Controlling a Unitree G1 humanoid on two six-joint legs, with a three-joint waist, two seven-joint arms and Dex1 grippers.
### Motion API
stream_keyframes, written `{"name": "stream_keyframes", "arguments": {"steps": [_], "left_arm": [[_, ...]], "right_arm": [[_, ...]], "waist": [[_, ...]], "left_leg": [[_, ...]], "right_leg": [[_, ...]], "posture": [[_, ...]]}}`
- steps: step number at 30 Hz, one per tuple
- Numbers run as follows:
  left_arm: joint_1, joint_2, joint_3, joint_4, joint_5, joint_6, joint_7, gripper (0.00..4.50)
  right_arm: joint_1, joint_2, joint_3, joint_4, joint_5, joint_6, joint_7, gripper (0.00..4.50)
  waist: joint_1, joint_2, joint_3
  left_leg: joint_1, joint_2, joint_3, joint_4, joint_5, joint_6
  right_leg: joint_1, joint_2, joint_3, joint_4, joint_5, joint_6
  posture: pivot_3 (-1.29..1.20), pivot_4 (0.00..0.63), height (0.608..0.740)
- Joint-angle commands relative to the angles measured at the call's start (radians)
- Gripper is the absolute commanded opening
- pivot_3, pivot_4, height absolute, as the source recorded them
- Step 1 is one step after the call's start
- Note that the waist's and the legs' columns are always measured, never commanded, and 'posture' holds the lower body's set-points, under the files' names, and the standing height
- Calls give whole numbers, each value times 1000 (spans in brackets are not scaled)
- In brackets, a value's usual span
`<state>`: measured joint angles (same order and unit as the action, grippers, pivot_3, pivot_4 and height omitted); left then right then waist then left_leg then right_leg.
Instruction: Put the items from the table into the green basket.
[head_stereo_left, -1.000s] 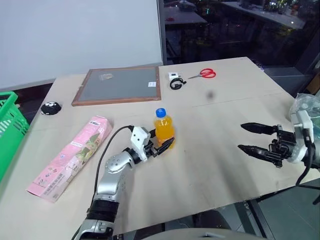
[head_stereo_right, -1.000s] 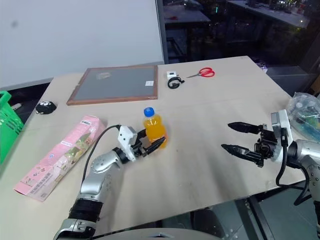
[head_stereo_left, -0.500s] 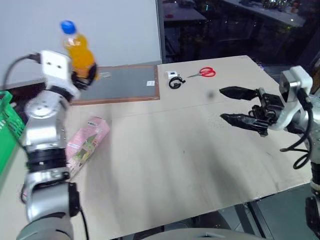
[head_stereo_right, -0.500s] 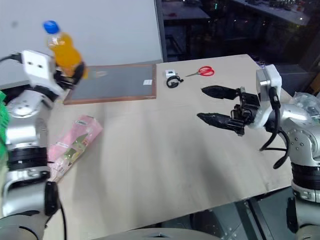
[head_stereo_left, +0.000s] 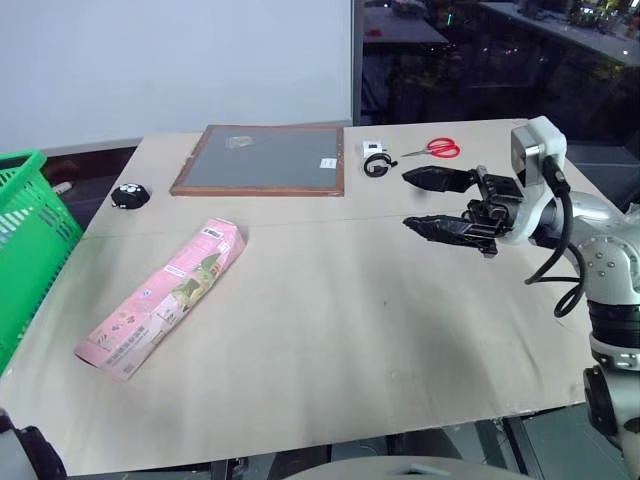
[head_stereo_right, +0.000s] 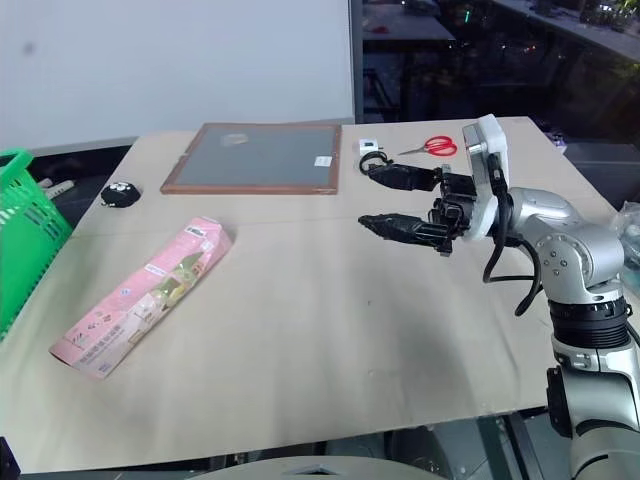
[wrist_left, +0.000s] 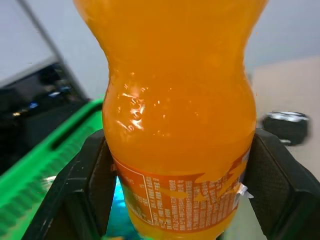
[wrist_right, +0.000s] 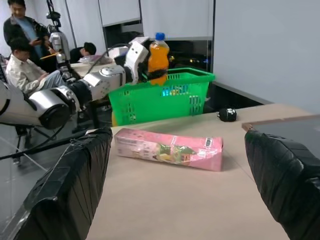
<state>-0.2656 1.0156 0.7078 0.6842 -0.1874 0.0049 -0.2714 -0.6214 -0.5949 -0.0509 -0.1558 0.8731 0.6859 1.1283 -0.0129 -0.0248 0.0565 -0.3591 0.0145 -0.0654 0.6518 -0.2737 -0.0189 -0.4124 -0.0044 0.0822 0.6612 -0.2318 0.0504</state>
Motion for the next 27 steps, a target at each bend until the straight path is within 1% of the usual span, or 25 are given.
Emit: {"name": "stream_keyframes", "arguments": {"steps": [1,4,5,8,15,22,23,24,27], "left_arm": [[21,18,53,50,-6,-8,80,2925],[13,14,61,64,-22,-31,110,2925],[6,13,54,65,-24,-42,107,2925],[-28,1,47,59,-40,-59,111,2925],[-1,42,27,165,18,-39,208,2925],[9,62,15,213,27,-20,245,2925],[10,63,15,215,27,-19,246,4038],[10,64,13,217,27,-18,244,4360],[8,66,0,219,26,-19,225,4360]], "right_arm": [[-25,-15,-26,3,-10,-18,15,4500],[-25,-22,-31,7,-12,-17,19,4500],[-26,-24,-32,8,-12,-16,19,4500],[-24,-30,-37,8,-16,-16,18,4500],[-14,-29,-55,-13,12,-11,32,4500],[-12,-16,-74,-31,83,13,45,4500],[-10,-18,-72,-32,79,11,46,4500],[-8,-20,-70,-31,72,5,46,4500],[-5,-21,-70,-27,67,1,47,4500]], "waist": [[-5,1,0],[-4,-2,-1],[0,-3,-2],[13,-6,-4],[22,-8,-5],[25,-7,-5],[25,-7,-5],[25,-7,-5],[25,-7,-5]], "left_leg": [[2,2,2,0,0,0],[3,7,3,0,0,0],[3,7,1,0,0,0],[0,8,-2,0,0,0],[-2,6,0,1,0,-1],[-1,6,0,1,0,0],[-1,6,0,1,0,-1],[-1,6,0,1,0,0],[-1,6,0,1,0,-1]], "right_leg": [[0,1,0,1,0,0],[0,5,-1,1,1,-1],[0,6,-3,1,2,-4],[-1,6,-7,0,3,-4],[-1,2,-6,-2,3,-4],[-1,3,-6,-1,3,-4],[-1,3,-6,0,3,-4],[-1,3,-6,0,3,-4],[-1,3,-6,0,3,-4]], "posture": [[100,0,740],[97,0,740],[97,0,740],[94,0,740],[78,1,740],[76,3,740],[76,3,740],[76,3,740],[77,3,740]]}}
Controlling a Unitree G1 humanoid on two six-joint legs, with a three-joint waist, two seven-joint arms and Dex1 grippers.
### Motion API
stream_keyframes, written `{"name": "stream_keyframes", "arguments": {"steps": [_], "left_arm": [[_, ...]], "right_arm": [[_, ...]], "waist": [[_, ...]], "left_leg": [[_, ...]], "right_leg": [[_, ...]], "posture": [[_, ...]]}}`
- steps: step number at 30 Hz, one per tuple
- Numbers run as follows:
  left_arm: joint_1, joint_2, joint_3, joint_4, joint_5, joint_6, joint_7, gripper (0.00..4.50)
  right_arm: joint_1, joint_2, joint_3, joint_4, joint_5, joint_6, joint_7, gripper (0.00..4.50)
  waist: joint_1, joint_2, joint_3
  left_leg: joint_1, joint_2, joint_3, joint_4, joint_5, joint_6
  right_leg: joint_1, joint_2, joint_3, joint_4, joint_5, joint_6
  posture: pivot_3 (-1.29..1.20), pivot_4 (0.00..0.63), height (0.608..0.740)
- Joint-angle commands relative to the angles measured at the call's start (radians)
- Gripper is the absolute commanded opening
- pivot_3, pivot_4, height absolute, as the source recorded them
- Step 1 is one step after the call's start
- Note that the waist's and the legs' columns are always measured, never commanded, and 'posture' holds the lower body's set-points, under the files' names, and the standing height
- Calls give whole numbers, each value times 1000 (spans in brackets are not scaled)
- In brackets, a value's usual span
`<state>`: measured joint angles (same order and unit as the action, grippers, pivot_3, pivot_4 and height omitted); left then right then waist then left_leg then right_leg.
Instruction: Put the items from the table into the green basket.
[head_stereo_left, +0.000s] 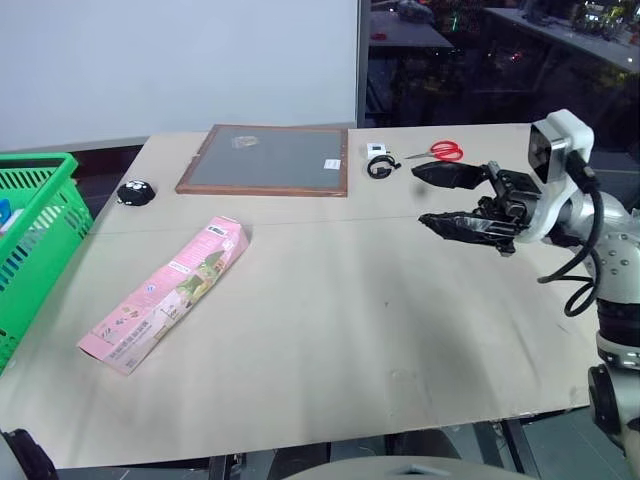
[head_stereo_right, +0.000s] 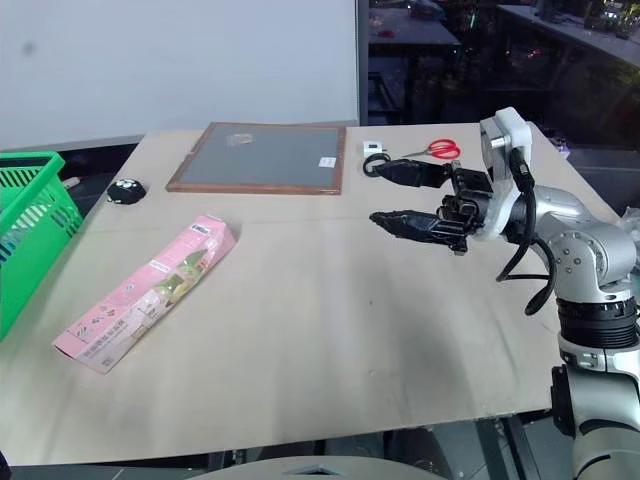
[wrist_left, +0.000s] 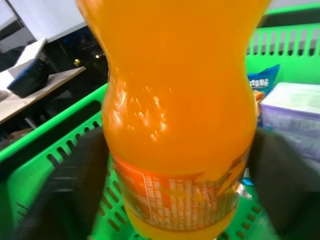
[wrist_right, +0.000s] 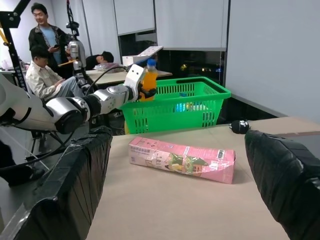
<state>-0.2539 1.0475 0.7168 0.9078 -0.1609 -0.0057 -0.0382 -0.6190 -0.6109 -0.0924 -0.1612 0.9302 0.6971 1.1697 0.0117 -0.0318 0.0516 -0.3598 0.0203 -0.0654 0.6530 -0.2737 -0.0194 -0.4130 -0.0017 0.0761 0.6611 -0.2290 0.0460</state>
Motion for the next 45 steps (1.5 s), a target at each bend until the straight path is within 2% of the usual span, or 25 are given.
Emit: {"name": "stream_keyframes", "arguments": {"steps": [1,5,7,9,11,13,18,24,28,30,43,45], "left_arm": [[-4,35,-14,-5,0,-8,-15,4360],[0,16,-70,-44,-3,-31,-124,4360],[-14,-27,-76,-108,-63,-51,-237,4360],[8,-79,-94,-257,-145,-30,-390,4360],[67,-113,-130,-431,-212,37,-523,4360],[133,-131,-168,-616,-293,178,-611,4360],[294,-88,-237,-882,-352,420,-739,4360],[351,-38,-329,-891,-288,584,-755,4360],[312,-33,-367,-819,-221,599,-726,4360],[289,-43,-375,-803,-233,619,-753,4360],[284,-23,-455,-813,-197,696,-856,4360],[283,-29,-449,-818,-199,705,-852,3843]], "right_arm": [[-7,-5,-29,-21,10,-11,5,4500],[3,-8,-28,-21,2,-17,9,4500],[5,-9,-30,-20,0,-19,9,4500],[8,-11,-33,-17,-2,-21,9,4500],[14,-12,-35,-16,-8,-26,10,4500],[20,-10,-39,-17,-11,-32,6,4500],[33,-4,-39,-21,-16,-44,1,4500],[51,-2,-41,-24,-25,-64,-6,4500],[62,-5,-47,-31,-24,-71,-12,4500],[69,-8,-50,-38,-22,-72,-15,4500],[94,-8,-61,-65,-19,-72,-33,4500],[95,-7,-61,-66,-18,-73,-35,4500]], "waist": [[0,0,0],[0,1,0],[3,2,-1],[8,3,-2],[7,3,-2],[0,1,-3],[-30,3,-2],[-34,7,0],[-32,7,1],[-31,9,1],[-34,21,-5],[-36,22,-5]], "left_leg": [[0,0,0,0,0,0],[0,0,0,0,0,0],[0,0,0,0,0,0],[-1,0,0,0,0,0],[-1,-1,1,1,1,-1],[-1,0,1,1,1,-1],[0,1,3,0,0,-1],[1,1,3,0,1,0],[1,1,3,1,1,0],[1,1,3,1,1,0],[1,1,4,1,1,0],[1,1,5,1,1,0]], "right_leg": [[0,0,0,0,0,0],[0,0,0,0,0,0],[0,0,0,0,0,0],[0,0,0,0,0,0],[0,-1,0,0,0,0],[0,-1,1,0,0,0],[0,0,2,0,0,0],[0,2,3,1,-2,3],[0,2,3,0,-2,3],[0,2,3,0,-2,3],[0,1,4,0,-3,4],[0,1,4,0,-3,4]], "posture": [[75,4,740],[73,3,740],[70,4,740],[70,3,740],[71,2,740],[71,2,740],[58,0,740],[45,0,740],[29,0,740],[25,0,740],[7,0,740],[7,0,740]]}}
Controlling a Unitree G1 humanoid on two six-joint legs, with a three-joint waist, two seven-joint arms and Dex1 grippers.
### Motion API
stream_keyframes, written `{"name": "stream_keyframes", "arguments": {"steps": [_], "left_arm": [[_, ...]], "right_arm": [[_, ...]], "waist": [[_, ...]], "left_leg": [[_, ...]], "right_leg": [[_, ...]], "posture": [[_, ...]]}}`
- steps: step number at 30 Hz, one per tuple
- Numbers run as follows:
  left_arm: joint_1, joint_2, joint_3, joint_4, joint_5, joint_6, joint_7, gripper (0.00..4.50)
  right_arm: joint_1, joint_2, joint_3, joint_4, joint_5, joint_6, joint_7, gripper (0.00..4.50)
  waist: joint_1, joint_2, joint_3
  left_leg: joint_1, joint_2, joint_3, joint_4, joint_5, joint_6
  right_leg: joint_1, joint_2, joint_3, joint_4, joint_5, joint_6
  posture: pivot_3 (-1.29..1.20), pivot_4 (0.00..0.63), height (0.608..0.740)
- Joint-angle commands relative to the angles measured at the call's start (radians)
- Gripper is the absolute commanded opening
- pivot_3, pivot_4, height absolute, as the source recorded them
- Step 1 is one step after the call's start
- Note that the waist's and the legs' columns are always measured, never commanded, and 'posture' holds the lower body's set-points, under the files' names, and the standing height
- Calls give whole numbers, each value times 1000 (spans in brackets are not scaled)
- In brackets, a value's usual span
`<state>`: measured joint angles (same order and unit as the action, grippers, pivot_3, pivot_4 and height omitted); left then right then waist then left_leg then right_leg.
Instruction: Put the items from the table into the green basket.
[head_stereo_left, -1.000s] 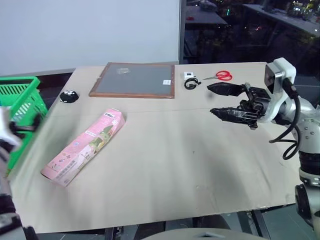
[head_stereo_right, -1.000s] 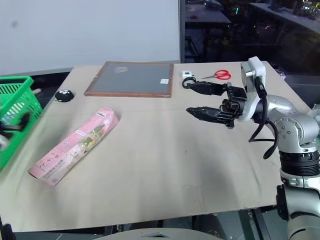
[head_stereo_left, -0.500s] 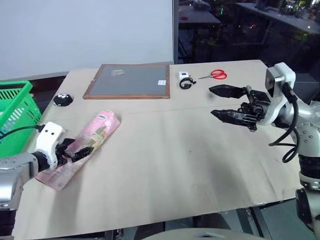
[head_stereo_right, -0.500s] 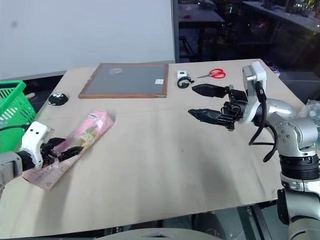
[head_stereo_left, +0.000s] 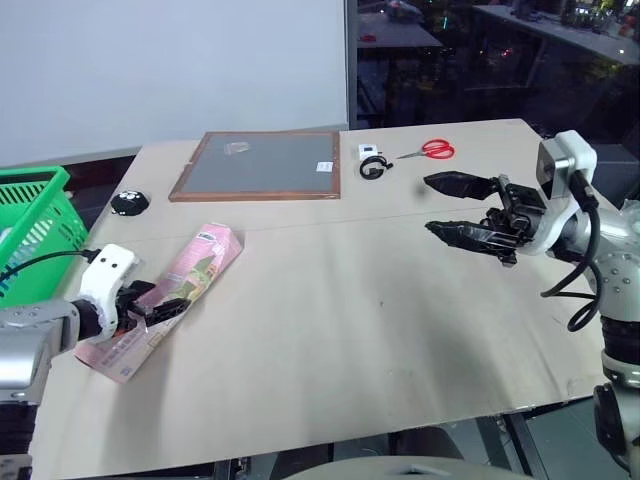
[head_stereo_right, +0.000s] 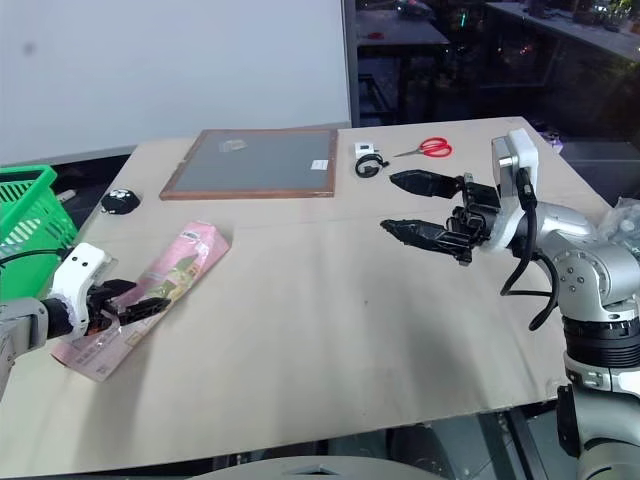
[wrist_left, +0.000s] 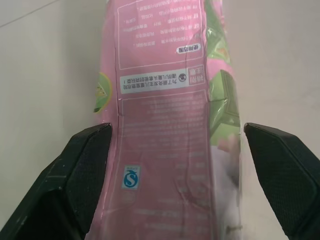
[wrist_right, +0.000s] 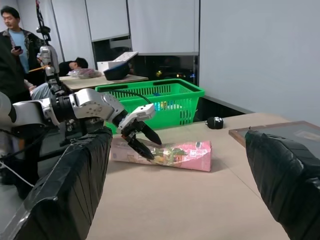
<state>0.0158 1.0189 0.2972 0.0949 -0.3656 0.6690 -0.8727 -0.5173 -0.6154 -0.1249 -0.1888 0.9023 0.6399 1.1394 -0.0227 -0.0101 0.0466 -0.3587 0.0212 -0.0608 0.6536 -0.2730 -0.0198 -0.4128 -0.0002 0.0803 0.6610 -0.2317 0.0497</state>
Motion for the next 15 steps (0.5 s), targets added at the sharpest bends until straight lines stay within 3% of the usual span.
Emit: {"name": "stream_keyframes", "arguments": {"steps": [1,4,6,10,15], "left_arm": [[16,1,-30,-9,10,34,-16,3566],[17,-1,-26,-17,17,45,-9,2476],[17,-4,-23,-24,18,49,-7,1482],[19,-12,-12,-43,20,42,4,162],[-34,-43,23,-53,46,-34,66,75]], "right_arm": [[-6,-2,-28,-38,9,-17,-5,4500],[-7,-1,-26,-35,8,-19,-5,4500],[-11,-1,-25,-32,8,-19,-5,4500],[-14,-1,-23,-27,5,-20,-1,4500],[-18,-2,-20,-24,5,-20,0,4500]], "waist": [[-3,1,-1],[-8,2,-1],[-9,3,-2],[-10,6,-4],[-8,6,-3]], "left_leg": [[0,0,0,0,0,0],[0,0,0,0,0,0],[0,0,0,0,0,0],[1,0,0,0,0,0],[1,0,-1,0,0,0]], "right_leg": [[0,0,0,0,0,0],[0,0,0,0,0,0],[0,0,0,0,0,0],[0,0,0,0,0,1],[1,1,0,1,0,1]], "posture": [[7,0,740],[13,0,740],[13,0,740],[17,0,740],[19,0,740]]}}
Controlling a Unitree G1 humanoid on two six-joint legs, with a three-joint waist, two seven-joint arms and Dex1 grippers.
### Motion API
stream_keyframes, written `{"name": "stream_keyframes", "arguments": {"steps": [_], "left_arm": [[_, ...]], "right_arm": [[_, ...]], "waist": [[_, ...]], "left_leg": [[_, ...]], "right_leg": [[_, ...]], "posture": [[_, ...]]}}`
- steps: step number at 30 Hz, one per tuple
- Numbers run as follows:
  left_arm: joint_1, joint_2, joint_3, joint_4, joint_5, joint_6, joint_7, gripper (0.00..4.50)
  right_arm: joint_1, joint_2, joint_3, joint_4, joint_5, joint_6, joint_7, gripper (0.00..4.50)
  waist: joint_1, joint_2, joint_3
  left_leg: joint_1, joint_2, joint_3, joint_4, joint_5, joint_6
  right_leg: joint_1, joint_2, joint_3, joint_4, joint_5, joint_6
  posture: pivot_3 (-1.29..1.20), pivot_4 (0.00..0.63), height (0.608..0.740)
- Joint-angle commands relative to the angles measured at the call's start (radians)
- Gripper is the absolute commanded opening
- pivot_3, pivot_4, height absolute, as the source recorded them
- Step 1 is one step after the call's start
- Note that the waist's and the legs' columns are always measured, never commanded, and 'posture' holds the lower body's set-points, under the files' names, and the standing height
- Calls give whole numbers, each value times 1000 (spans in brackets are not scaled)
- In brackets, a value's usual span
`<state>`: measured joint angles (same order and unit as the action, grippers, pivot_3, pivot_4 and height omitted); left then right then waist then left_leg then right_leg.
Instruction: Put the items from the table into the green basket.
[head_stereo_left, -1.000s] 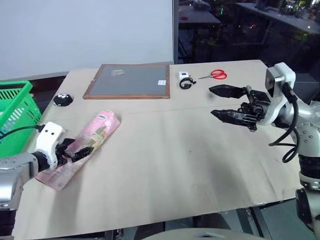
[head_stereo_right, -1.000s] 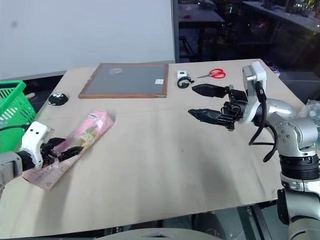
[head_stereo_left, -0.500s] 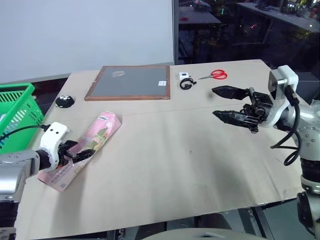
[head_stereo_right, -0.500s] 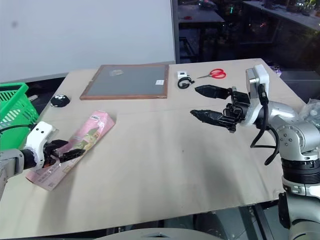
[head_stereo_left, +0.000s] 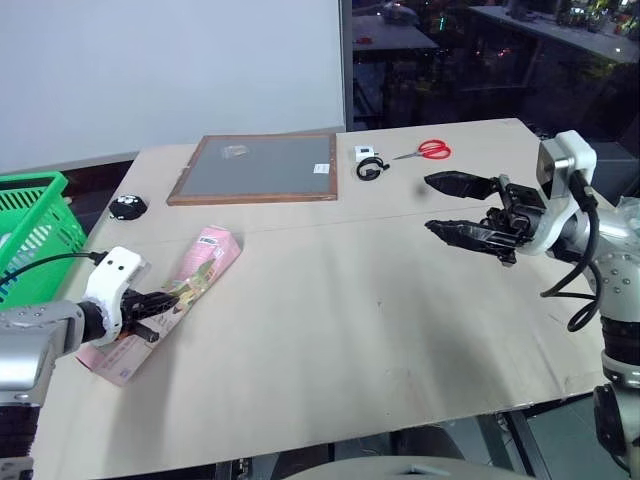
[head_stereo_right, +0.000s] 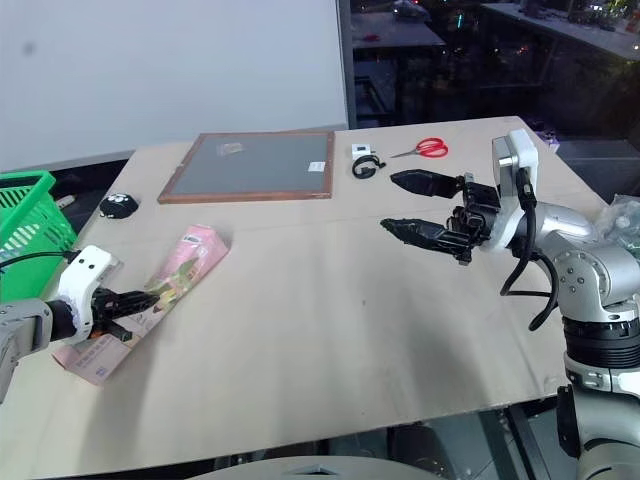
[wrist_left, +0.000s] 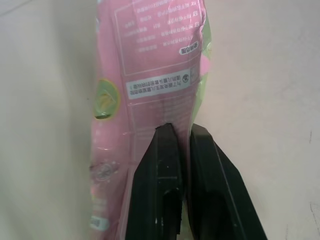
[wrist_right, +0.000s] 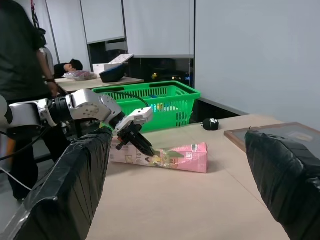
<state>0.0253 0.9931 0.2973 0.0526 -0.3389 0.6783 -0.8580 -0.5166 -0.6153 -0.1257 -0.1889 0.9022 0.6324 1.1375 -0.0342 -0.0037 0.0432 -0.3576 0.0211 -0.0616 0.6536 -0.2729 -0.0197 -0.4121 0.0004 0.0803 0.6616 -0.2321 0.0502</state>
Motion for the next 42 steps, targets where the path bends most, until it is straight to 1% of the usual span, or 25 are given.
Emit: {"name": "stream_keyframes", "arguments": {"steps": [1,4,7,8,10,13,16,20,23,24,28,31,32,33,35,38,39,42], "left_arm": [[-62,-24,30,-11,30,-68,72,75],[-149,-37,66,-5,47,-85,152,75],[-201,-9,74,17,107,-134,224,75],[-213,9,66,37,153,-189,256,75],[-254,43,72,109,223,-272,332,75],[-330,76,125,253,279,-387,467,75],[-376,122,185,395,316,-501,582,75],[-399,166,249,533,307,-567,630,75],[-358,231,250,652,353,-627,666,75],[-350,242,247,685,357,-643,665,75],[-334,244,225,762,361,-687,640,75],[-326,247,212,793,356,-726,618,1136],[-329,246,209,800,353,-737,615,1586],[-339,240,207,807,349,-747,619,1926],[-354,235,198,819,356,-770,642,2874],[-371,226,182,821,358,-825,634,3945],[-378,215,180,814,348,-850,623,4393],[-380,160,186,760,280,-889,539,4393]], "right_arm": [[-20,-3,-19,-23,6,-12,2,4500],[-30,-3,-22,-25,22,-1,4,4500],[-38,-1,-25,-29,44,11,10,4500],[-42,1,-25,-29,51,14,12,4500],[-50,4,-25,-29,70,27,21,4500],[-54,-9,-20,-36,115,74,46,4500],[-53,-14,-7,-42,95,67,60,4500],[-54,-10,3,-27,62,47,65,4500],[-48,-7,5,-22,47,37,73,4500],[-45,-6,4,-22,42,34,76,4500],[-45,0,8,-13,30,24,83,4500],[-43,-1,8,-13,27,22,87,4500],[-43,-1,7,-13,27,22,88,4500],[-43,-2,7,-12,27,22,88,4500],[-44,-1,6,-10,26,22,88,4500],[-43,1,2,-7,27,24,81,4500],[-41,0,4,-6,23,21,81,4500],[-21,-7,7,-1,-4,5,80,4500]], "waist": [[5,-1,0],[14,-5,1],[16,-7,1],[15,-7,1],[11,-8,2],[11,-9,3],[12,-9,3],[20,-10,2],[22,-11,2],[25,-13,1],[27,-15,-1],[27,-19,-2],[27,-20,-3],[27,-20,-4],[28,-21,-4],[28,-20,-4],[27,-20,-4],[29,-20,-4]], "left_leg": [[0,0,0,0,0,0],[-1,0,-1,1,0,0],[-2,0,-2,1,0,0],[-3,0,-1,1,0,0],[-3,0,-1,1,0,0],[-3,0,-1,-1,0,0],[-3,0,-1,-1,0,0],[-3,0,-1,-1,0,0],[-3,0,-1,-1,0,0],[-3,0,-1,-1,0,0],[-3,0,-2,0,0,0],[-3,0,-2,0,0,0],[-3,0,-2,0,0,0],[-3,0,-2,0,0,0],[-3,0,-2,0,0,0],[-3,0,-2,0,0,0],[-3,0,-2,0,0,0],[-3,0,-2,0,0,0]], "right_leg": [[0,0,0,0,0,0],[0,0,-1,0,0,0],[0,0,-1,-1,0,0],[-1,0,0,-2,1,-2],[-1,0,0,-2,3,-4],[-1,0,-1,-2,3,-4],[-1,0,-1,-2,3,-4],[-1,-1,-1,-3,3,-4],[-1,-1,-1,-3,3,-4],[-1,-1,-2,-2,3,-4],[-1,-1,-3,-2,2,-3],[-1,-1,-3,-1,3,-4],[-1,-1,-3,-1,3,-4],[-1,-1,-3,-1,3,-4],[-1,-1,-3,-1,3,-4],[-1,-1,-3,-1,3,-4],[-1,-1,-3,-1,3,-4],[-1,-1,-3,-1,3,-4]], "posture": [[19,0,740],[23,0,740],[29,0,740],[32,0,740],[40,0,740],[48,0,740],[55,0,740],[58,0,740],[64,0,740],[69,0,740],[71,0,740],[71,0,740],[71,0,740],[72,0,740],[66,0,740],[65,1,740],[65,1,740],[65,1,740]]}}
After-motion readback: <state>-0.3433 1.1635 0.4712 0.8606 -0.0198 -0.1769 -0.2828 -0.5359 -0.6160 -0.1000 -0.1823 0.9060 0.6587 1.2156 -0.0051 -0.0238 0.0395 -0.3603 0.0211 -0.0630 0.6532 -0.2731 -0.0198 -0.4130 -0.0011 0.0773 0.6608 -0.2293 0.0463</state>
